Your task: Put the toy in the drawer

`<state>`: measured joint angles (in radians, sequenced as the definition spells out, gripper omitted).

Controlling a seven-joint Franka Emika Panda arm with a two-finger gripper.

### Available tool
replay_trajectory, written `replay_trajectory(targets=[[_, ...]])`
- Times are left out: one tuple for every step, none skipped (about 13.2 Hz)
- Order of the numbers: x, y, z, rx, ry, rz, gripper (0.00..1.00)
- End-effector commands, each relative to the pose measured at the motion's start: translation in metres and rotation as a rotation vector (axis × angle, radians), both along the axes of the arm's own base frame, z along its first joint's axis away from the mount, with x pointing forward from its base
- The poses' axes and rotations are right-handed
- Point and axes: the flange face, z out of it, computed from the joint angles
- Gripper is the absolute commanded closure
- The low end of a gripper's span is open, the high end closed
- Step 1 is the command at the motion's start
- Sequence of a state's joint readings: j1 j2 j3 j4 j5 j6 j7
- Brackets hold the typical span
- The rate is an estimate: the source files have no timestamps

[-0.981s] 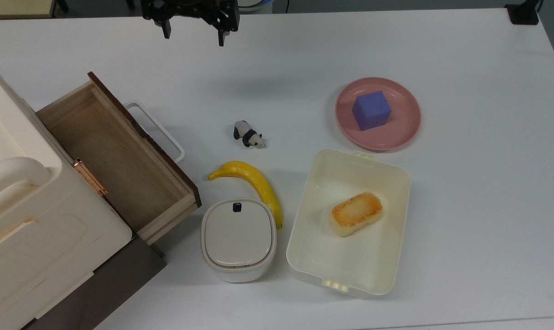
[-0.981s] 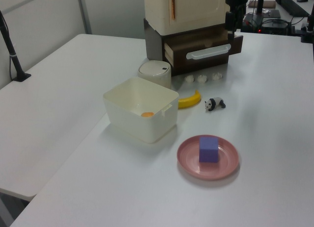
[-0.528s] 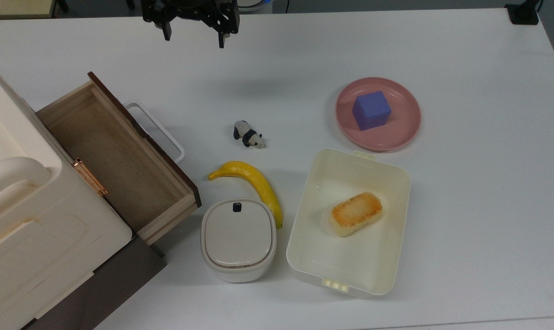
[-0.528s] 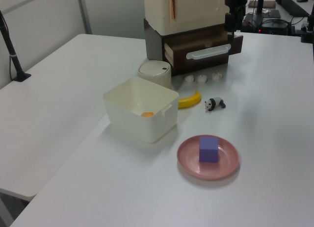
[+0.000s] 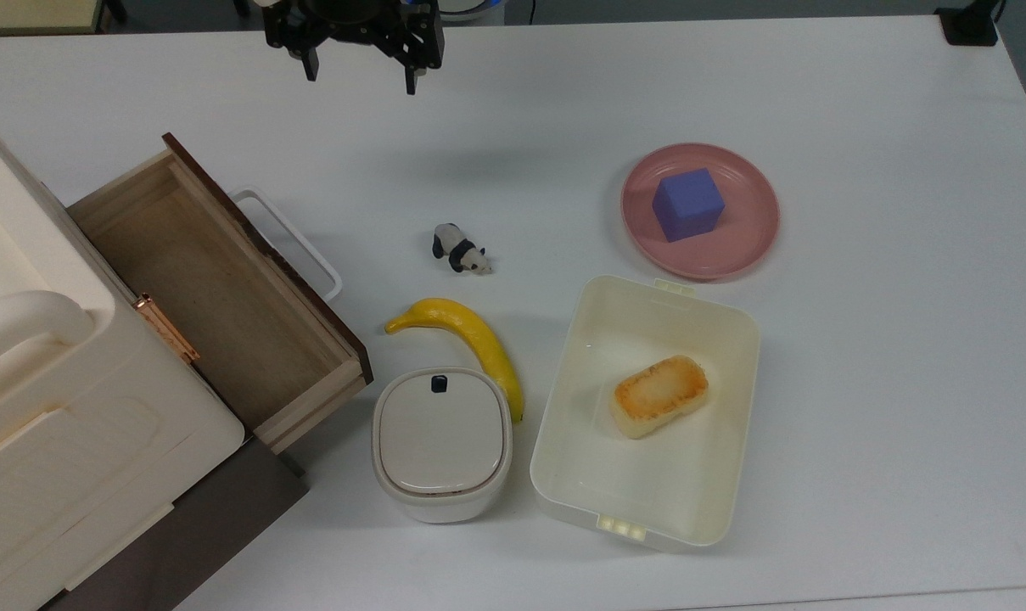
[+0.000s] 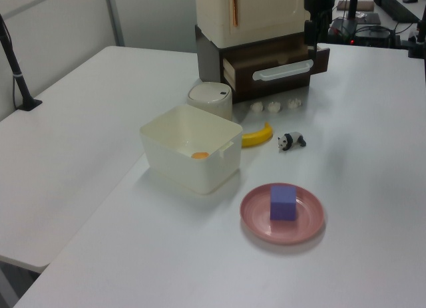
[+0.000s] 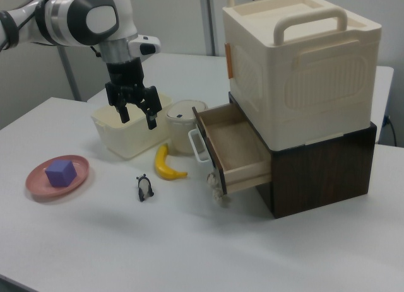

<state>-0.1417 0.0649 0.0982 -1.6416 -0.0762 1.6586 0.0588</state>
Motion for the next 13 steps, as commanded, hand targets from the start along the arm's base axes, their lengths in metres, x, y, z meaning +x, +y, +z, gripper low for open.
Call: replay_trajectory(targets=[[0.014, 0.005, -0.02, 0.023, -0.007, 0.098, 0.01], [0.022, 0.01, -0.031, 0.023, -0.01, 0.154, 0.03], [0.026, 0.013, -0.041, 0.022, 0.002, 0.247, 0.04], [0.029, 0.012, -0.055, 0.029, 0.031, 0.319, 0.07], [0.033, 0.018, -0.073, 0.036, 0.066, 0.397, 0.08], [0.037, 0.024, -0.088, 0.036, 0.091, 0.428, 0.08], [0.04, 0.038, -0.1, 0.033, 0.106, 0.463, 0.08], [0.044, 0.058, -0.117, 0.028, 0.119, 0.512, 0.15], [0.045, 0.071, -0.13, 0.027, 0.127, 0.547, 0.19], [0.045, 0.08, -0.143, 0.025, 0.138, 0.573, 0.23], [0.046, 0.09, -0.157, 0.024, 0.147, 0.591, 0.24], [0.049, 0.097, -0.173, 0.019, 0.154, 0.606, 0.25], [0.052, 0.107, -0.189, 0.01, 0.161, 0.618, 0.25]])
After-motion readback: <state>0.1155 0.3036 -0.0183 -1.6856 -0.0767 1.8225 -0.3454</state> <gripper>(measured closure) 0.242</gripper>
